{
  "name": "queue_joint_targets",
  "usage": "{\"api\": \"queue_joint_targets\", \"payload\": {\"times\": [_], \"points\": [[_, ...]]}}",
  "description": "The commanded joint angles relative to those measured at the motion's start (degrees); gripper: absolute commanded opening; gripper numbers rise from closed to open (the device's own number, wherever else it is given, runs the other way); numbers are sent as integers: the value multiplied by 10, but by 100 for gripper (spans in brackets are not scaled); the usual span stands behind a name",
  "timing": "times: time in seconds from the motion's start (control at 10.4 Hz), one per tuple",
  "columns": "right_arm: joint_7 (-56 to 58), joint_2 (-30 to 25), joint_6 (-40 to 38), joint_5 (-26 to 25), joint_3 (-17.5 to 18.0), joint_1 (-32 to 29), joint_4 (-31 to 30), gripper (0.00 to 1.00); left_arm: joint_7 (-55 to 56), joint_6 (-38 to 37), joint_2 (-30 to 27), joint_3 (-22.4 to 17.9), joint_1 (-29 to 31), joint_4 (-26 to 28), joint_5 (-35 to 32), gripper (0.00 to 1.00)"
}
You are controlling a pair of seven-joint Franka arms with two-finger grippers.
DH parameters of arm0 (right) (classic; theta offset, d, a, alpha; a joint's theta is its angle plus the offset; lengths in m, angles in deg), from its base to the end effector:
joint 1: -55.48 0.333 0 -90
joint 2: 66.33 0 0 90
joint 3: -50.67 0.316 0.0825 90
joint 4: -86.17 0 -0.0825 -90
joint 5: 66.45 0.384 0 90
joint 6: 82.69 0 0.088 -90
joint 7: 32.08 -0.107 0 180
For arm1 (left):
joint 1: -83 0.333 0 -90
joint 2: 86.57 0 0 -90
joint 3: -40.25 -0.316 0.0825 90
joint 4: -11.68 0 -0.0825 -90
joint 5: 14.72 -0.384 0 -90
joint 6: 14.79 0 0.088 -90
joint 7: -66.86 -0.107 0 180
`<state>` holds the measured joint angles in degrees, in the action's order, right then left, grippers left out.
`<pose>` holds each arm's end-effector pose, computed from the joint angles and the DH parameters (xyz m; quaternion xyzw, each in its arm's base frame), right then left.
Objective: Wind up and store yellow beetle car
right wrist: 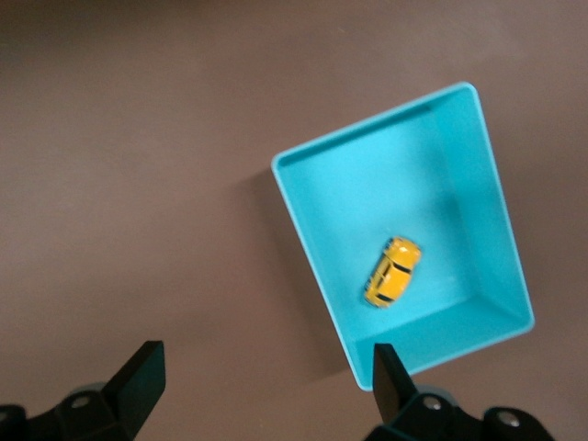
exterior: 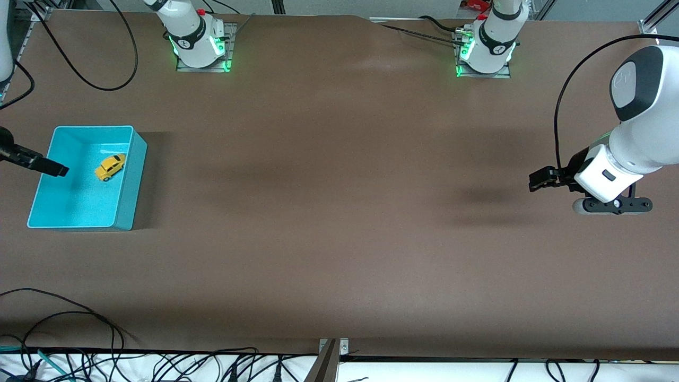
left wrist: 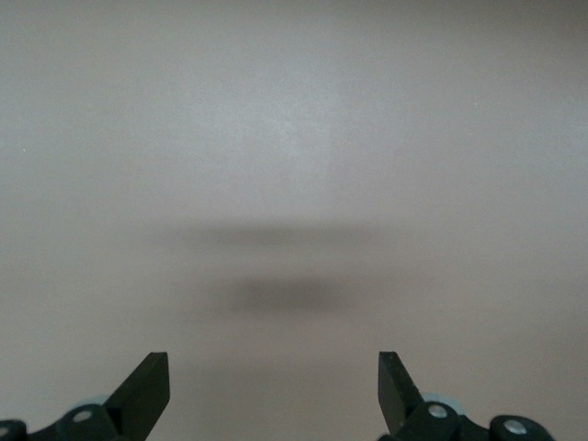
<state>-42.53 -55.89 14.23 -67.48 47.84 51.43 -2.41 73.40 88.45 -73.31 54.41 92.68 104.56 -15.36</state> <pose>0.6102 -0.0730 0.5401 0.9886 -0.1491 -0.0178 0.0139 0.6251 -0.0354 0.4868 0.9993 0.0191 -0.0239 0.0205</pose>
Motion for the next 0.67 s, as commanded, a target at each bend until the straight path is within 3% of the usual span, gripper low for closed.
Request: {"api": "queue_joint_targets", "payload": {"times": [0.0, 0.29, 0.57], "points": [[114, -77, 17, 38, -4, 11, -65, 100, -13, -6, -3, -2, -1, 0, 11, 100], [98, -124, -2, 31, -8, 46, -108, 100, -14, -5, -2, -2, -2, -1, 12, 100], [76, -124, -36, 3, -26, 66, -101, 100, -14, -5, -2, -2, -2, -1, 12, 100]]}}
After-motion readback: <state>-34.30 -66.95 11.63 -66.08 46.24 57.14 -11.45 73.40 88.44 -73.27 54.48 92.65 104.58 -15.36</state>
